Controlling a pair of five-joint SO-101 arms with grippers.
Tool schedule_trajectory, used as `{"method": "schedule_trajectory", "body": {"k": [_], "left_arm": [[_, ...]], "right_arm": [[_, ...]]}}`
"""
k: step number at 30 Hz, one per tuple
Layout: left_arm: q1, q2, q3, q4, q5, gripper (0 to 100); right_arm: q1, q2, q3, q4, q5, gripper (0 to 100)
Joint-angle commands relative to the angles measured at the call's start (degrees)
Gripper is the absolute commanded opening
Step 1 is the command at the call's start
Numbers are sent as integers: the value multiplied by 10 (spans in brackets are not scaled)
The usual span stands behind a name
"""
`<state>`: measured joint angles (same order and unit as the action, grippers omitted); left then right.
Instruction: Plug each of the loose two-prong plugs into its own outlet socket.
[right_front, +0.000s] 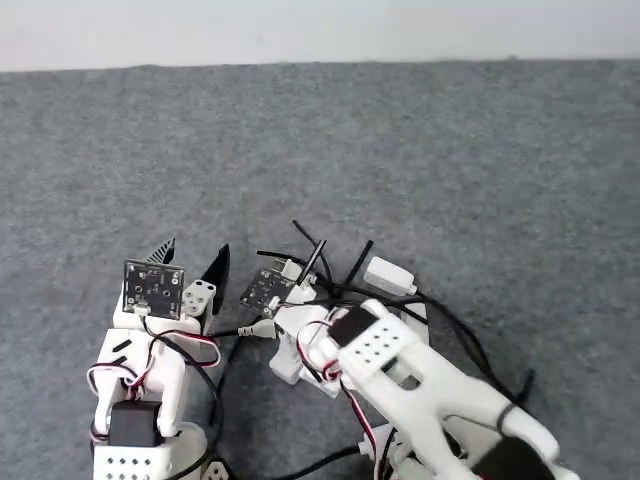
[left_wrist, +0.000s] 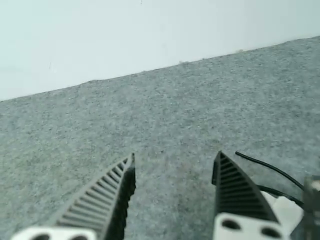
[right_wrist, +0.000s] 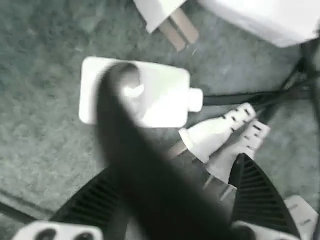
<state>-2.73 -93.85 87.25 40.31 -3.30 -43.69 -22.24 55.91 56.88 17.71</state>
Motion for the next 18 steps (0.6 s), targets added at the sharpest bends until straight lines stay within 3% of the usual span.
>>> {"method": "schedule_trajectory", "body": {"k": [1, 10, 15, 18], "left_arm": [[-1, 5, -30, -18, -7, 250], [4, 5, -14, -39, -8, 250], [94, 1, -14, 1, -9, 250], [135, 1, -25, 35, -40, 250]], "right_arm": [[-3, 11, -24, -24, -7, 278], [-3, -31, -19, 22, -10, 278], [21, -80, -18, 47, -82, 278], [53, -131, -17, 86, -84, 278]]}}
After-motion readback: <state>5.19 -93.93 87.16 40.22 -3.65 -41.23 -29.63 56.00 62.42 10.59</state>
